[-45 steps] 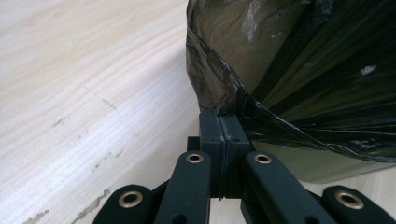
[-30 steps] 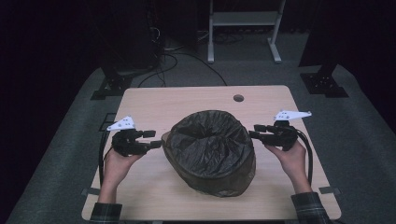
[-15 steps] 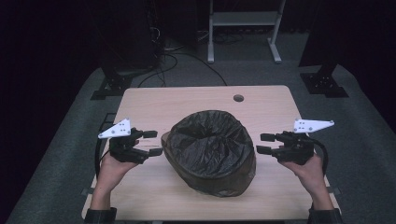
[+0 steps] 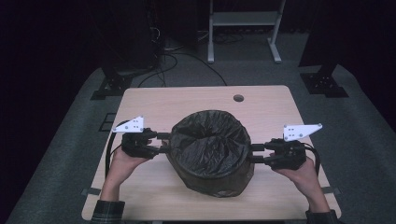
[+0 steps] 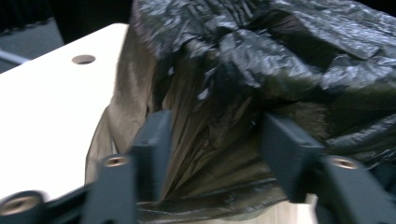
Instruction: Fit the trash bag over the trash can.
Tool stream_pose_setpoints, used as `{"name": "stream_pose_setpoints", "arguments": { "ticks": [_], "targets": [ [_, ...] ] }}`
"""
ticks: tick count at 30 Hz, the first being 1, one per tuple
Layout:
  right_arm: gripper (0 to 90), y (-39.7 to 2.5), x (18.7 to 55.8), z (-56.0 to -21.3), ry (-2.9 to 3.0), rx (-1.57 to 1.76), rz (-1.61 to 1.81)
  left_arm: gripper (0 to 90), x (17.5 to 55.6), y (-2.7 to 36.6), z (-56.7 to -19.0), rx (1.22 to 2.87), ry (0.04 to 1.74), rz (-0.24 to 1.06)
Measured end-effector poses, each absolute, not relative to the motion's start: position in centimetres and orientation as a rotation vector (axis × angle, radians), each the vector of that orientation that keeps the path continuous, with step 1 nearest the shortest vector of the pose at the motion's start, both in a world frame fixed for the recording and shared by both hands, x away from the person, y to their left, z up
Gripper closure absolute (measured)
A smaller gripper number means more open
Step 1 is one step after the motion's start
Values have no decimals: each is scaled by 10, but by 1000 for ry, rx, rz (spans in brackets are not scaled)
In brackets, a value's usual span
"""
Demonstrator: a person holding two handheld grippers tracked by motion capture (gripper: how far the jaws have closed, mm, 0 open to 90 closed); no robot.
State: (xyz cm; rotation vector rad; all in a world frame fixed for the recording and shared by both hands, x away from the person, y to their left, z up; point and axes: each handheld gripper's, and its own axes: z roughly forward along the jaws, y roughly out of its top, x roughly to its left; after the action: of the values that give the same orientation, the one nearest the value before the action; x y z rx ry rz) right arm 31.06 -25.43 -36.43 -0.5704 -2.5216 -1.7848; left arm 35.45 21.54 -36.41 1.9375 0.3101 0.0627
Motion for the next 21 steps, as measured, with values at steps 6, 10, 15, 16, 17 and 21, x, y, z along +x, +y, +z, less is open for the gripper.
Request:
{"name": "stream_pose_setpoints", "arguments": {
  "ticks": [6, 10, 15, 16, 17, 21],
  "targets": [
    [886, -248, 309, -360, -2532, -526, -1790, 899, 352, 212, -365, 1971, 288, 8],
    [900, -247, 308, -362, -2547, -535, -1765, 900, 349, 211, -366, 2013, 300, -3],
    [900, -248, 309, -375, -2573, -566, -1703, 900, 345, 215, -372, 2030, 312, -16],
    [900, -248, 309, -377, -2577, -572, -1693, 900, 345, 216, -373, 2038, 315, -13],
    [900, -248, 310, -380, -2577, -576, -1684, 900, 344, 217, -375, 2047, 321, -16],
    [900, -247, 311, -390, -2598, -601, -1627, 900, 343, 220, -384, 2064, 335, -42]
  ]
}}
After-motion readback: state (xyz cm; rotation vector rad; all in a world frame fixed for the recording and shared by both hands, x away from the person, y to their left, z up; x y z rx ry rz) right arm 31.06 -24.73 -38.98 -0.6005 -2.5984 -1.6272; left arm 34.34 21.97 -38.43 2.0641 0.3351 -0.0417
